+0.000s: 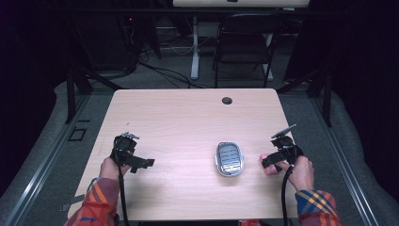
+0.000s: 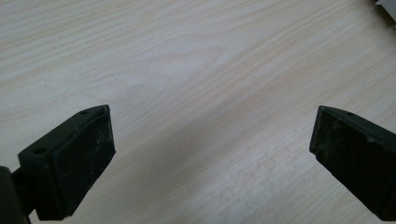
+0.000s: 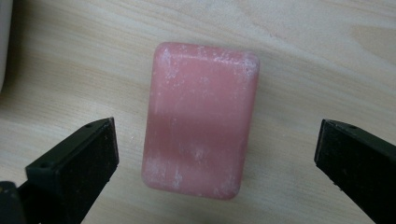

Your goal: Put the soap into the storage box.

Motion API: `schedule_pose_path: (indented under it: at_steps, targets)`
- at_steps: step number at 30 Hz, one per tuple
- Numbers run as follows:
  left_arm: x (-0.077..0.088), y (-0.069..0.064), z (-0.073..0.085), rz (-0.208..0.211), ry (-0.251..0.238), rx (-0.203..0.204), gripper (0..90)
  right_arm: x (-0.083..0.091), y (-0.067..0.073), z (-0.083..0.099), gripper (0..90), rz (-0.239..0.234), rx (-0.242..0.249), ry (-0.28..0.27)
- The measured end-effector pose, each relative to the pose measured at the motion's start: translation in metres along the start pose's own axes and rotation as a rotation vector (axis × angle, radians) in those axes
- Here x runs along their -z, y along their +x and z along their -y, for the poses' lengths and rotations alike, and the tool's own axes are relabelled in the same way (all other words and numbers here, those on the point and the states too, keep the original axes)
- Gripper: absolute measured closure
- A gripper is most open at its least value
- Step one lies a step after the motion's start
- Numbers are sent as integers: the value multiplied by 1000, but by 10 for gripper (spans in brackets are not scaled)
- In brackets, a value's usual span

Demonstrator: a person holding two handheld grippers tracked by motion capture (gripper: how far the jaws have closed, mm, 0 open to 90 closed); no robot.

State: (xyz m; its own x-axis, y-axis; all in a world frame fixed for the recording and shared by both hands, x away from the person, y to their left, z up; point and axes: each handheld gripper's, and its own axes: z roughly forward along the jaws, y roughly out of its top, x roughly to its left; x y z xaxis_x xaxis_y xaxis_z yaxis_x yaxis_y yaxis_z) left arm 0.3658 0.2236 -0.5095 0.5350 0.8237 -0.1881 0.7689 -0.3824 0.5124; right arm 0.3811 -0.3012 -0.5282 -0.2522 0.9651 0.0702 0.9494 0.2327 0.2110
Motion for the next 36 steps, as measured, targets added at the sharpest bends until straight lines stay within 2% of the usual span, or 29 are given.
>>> schedule_pose_path:
  at_steps: [1,2,3,4,6,9,10,12,13,14,15,20,22,23,25,26,27,29,30,32,36]
  targets:
    - [0,0,0,0,0,0,0,-3,1,0,0,-13,-24,-23]
    - [0,0,0,0,1,0,0,-2,0,-2,0,2,-7,5]
    - [0,0,0,-2,0,-2,0,-4,1,-2,7,-3,-19,-6]
    - [0,0,0,-3,0,-2,0,-4,0,-4,22,5,-11,15]
    - [0,0,0,-3,0,-2,0,-4,1,-4,38,10,-12,19]
    - [0,0,0,-3,1,-3,0,-6,0,-5,95,13,-8,30]
    - [0,0,0,-2,2,-4,0,-8,1,-5,137,6,-17,15]
    - [0,0,0,-2,1,-3,0,-8,1,-6,140,6,-13,41]
    - [0,0,0,-2,0,-2,0,-9,2,-6,146,2,-26,22]
    - [0,0,0,-2,1,-3,0,-9,2,-7,147,0,-14,37]
    - [0,0,0,-1,2,-5,0,-10,3,-7,148,4,-26,29]
    - [0,0,0,-1,2,-7,0,-11,3,-9,165,5,-24,52]
    - [0,0,0,0,2,-6,0,-13,5,-9,181,5,-56,34]
    - [0,0,0,0,2,-7,0,-12,3,-10,191,4,-26,59]
    - [0,0,0,0,2,-7,0,-13,4,-11,202,4,-27,62]
    - [0,0,0,0,2,-7,0,-17,5,-10,210,-8,-43,31]
    - [0,0,0,-1,2,-7,0,-16,5,-12,222,3,-31,62]
    - [0,0,0,0,3,-7,0,-17,6,-13,237,3,-27,60]
    - [0,0,0,-1,1,-6,0,-18,7,-12,244,5,-43,43]
    - [0,0,0,-1,1,-6,0,-18,7,-14,260,10,-19,74]
    - [0,0,0,-1,1,-7,0,-20,8,-15,285,9,-34,78]
